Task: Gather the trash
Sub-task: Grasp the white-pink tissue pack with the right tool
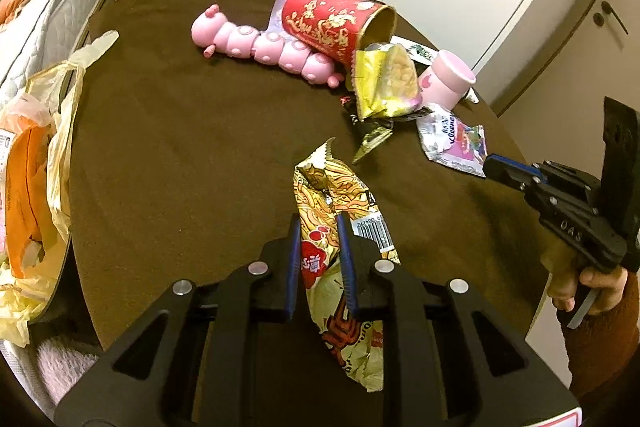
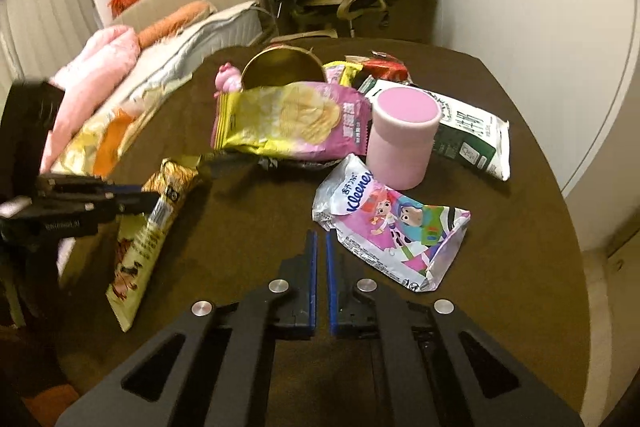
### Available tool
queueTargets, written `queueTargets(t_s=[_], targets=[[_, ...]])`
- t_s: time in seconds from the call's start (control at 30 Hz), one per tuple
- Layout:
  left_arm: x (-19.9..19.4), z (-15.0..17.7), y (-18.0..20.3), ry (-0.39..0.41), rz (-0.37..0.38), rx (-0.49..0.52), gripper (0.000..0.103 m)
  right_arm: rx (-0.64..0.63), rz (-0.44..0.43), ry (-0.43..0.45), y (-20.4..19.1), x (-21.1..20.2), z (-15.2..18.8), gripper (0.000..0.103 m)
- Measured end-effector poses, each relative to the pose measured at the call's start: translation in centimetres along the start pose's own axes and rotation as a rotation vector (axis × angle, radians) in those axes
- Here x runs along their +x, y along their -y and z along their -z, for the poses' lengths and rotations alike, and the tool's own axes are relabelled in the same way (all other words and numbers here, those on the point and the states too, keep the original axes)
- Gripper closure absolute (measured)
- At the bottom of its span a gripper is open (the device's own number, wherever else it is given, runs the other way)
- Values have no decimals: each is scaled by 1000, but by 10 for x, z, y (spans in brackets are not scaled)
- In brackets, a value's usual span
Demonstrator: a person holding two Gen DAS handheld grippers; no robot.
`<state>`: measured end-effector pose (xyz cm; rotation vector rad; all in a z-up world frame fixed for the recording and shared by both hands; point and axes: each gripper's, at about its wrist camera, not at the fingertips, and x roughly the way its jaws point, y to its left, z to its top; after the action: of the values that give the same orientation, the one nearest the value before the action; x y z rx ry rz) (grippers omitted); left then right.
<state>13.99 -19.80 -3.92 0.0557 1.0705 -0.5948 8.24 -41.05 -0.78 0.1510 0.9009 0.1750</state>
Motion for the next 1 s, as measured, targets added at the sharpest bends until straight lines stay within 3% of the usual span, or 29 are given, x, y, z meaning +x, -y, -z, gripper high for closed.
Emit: queueTargets(t_s=[0.13, 0.2, 0.27, 0.3, 0.57, 0.63, 0.9, 1.0], targets=[[-7, 1, 0, 13, 4, 8, 86, -10, -12, -16, 7, 3, -2, 96], [-9, 2, -1, 14, 4, 7, 86, -56, -23, 0, 8, 5, -4, 87], [-8, 2, -1, 13, 2, 8, 86, -74, -20, 17, 13, 7, -9, 62], [-8, 2, -1, 12, -2, 9, 86, -68, -15, 21, 20, 11, -14, 61], [-6, 0, 4, 17, -37, 14, 86, 31, -83, -73, 55, 49, -24, 61], [-6, -2, 3, 19, -45, 11, 86, 6, -89, -84, 44, 46, -17, 61], [-3, -3, 0, -4, -43, 10, 86, -138, 18, -127, -15, 35, 11, 61], [-2, -1, 0, -15, -44, 11, 86, -153, 42, -127, -20, 36, 12, 61]])
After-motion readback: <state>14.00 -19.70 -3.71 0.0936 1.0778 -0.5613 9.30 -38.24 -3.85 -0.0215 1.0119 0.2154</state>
